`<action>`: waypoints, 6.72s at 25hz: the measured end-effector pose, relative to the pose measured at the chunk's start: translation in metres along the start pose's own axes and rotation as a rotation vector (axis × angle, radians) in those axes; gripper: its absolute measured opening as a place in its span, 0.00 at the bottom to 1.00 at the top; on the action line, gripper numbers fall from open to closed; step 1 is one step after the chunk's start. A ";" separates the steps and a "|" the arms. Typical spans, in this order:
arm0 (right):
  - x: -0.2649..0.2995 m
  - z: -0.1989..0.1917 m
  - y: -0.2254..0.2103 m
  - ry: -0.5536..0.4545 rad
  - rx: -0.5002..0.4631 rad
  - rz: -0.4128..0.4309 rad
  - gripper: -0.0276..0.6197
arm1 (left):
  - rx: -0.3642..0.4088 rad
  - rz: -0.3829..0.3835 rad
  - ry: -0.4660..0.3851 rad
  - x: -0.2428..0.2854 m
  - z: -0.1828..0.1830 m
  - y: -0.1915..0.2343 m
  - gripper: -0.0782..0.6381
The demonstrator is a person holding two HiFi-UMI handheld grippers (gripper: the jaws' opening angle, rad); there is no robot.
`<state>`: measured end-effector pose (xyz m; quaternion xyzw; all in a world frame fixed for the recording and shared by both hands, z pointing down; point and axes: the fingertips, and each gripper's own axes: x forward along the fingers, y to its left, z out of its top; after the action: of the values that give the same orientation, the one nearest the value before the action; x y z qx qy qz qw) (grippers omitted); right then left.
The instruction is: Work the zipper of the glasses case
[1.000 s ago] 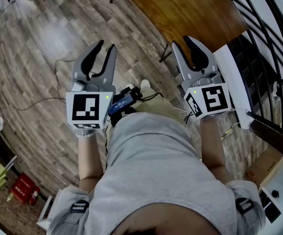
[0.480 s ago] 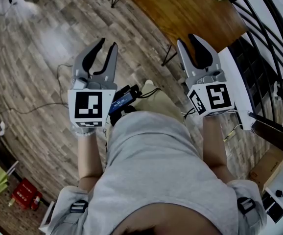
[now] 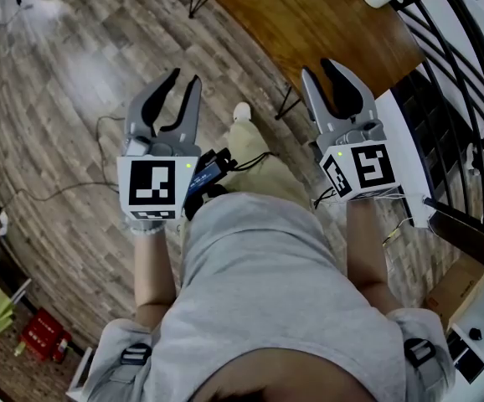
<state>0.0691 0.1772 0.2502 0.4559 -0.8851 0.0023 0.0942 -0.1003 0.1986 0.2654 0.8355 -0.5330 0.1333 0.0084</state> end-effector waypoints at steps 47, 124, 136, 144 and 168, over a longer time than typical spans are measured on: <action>0.204 -0.015 -0.173 0.093 0.056 0.080 0.26 | -0.036 -0.030 0.072 0.235 0.034 0.070 0.27; 0.394 -0.159 -0.220 0.538 0.247 0.280 0.32 | 0.077 -0.472 0.497 0.470 -0.131 0.016 0.30; 0.395 -0.159 -0.221 0.530 0.258 0.269 0.31 | 0.149 -0.455 0.541 0.476 -0.133 0.014 0.27; 0.394 -0.159 -0.221 0.514 0.270 0.263 0.31 | 0.172 -0.458 0.547 0.476 -0.132 0.013 0.14; 0.394 -0.157 -0.213 0.527 0.148 0.300 0.31 | 0.110 -0.335 0.551 0.480 -0.132 0.050 0.14</action>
<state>0.0433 -0.2511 0.4533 0.3095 -0.8849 0.1987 0.2857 0.0172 -0.2284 0.4977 0.8433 -0.3576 0.3798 0.1291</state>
